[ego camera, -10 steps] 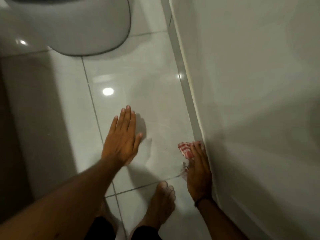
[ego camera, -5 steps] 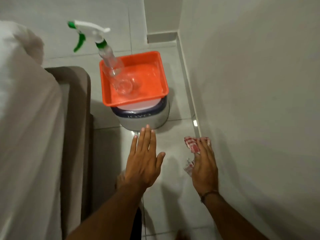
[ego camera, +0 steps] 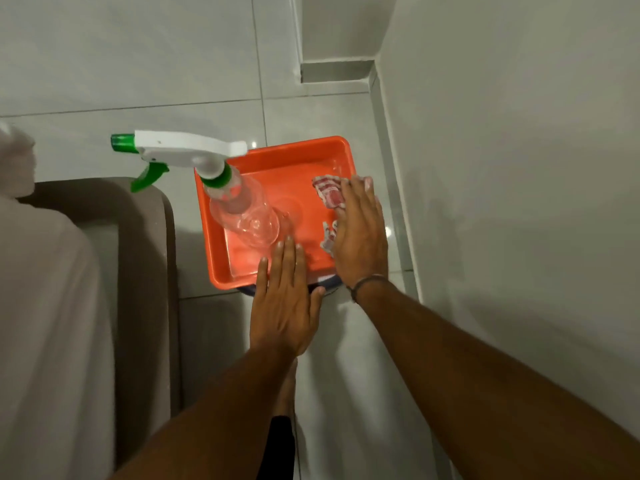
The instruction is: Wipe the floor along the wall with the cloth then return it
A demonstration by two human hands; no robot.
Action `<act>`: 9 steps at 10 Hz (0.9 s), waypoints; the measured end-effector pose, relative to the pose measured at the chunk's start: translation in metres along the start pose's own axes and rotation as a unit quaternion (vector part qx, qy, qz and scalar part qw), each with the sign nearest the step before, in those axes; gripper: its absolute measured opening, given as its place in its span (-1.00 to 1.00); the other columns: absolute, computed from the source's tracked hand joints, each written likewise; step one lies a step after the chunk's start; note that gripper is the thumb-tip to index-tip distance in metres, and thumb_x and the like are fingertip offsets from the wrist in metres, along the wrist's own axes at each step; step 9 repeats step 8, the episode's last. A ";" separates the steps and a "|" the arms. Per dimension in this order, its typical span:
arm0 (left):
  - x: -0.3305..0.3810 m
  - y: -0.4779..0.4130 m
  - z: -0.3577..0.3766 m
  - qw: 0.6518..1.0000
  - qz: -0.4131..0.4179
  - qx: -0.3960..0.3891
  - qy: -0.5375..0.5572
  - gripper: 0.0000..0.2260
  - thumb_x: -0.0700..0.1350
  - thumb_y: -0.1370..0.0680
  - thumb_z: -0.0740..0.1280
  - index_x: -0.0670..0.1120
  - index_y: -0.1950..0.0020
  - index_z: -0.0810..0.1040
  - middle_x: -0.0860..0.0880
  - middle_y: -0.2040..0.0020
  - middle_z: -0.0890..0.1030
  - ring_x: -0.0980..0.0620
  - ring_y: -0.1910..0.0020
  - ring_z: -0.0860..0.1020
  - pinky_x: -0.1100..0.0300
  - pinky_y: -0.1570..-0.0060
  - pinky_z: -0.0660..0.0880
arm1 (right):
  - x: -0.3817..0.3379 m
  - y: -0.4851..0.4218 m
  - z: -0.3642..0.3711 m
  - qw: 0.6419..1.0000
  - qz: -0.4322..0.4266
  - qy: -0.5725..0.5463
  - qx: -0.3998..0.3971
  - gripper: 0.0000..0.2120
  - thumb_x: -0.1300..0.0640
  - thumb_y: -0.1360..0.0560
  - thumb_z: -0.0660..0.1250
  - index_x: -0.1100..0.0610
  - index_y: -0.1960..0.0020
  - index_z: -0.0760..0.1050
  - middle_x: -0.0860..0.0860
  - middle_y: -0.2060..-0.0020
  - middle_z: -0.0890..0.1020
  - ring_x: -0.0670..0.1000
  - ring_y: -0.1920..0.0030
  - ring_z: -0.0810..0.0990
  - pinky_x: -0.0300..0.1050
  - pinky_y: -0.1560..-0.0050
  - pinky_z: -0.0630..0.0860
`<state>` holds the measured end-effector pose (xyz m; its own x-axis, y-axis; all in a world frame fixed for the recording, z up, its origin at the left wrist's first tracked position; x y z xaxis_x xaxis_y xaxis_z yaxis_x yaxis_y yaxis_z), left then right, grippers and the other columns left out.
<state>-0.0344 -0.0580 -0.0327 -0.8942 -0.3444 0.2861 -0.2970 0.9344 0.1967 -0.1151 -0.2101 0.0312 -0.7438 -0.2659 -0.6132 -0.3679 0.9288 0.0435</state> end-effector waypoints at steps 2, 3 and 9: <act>-0.012 -0.008 0.008 1.000 0.014 0.022 0.013 -0.36 0.15 -0.76 0.12 -0.17 -0.76 0.14 -0.20 -0.76 0.18 -0.16 -0.77 0.11 -0.24 -0.73 0.07 | -0.001 -0.053 0.077 0.982 -0.023 0.152 -0.105 -0.39 -0.02 -0.72 0.17 0.14 -0.67 0.05 0.15 -0.67 0.11 0.20 -0.67 0.00 0.15 -0.64 -0.11; -0.013 -0.009 0.007 0.999 0.027 0.028 0.019 -0.36 0.15 -0.77 0.12 -0.14 -0.76 0.11 -0.16 -0.77 0.16 -0.14 -0.77 0.10 -0.23 -0.73 0.07 | 0.007 -0.055 0.099 0.967 -0.012 0.195 -0.163 -0.30 -0.21 -0.71 0.03 0.09 -0.69 -0.12 0.12 -0.69 -0.07 0.21 -0.67 -0.16 0.18 -0.63 -0.22; -0.011 -0.003 -0.006 0.998 0.062 0.019 0.019 -0.34 0.18 -0.78 0.07 -0.14 -0.78 0.06 -0.14 -0.79 0.06 -0.11 -0.79 0.03 -0.16 -0.76 -0.11 | 0.014 -0.030 0.082 0.966 -0.015 0.203 -0.158 -0.19 -0.36 -0.64 -0.14 0.12 -0.68 -0.26 0.16 -0.68 -0.19 0.20 -0.66 -0.26 0.19 -0.63 -0.27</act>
Point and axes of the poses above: each hand's wrist, its own y-axis away from the middle knuckle, its own z-axis out of the palm, x = y × z, the point moved 6 cm from there along -y, towards the middle knuckle
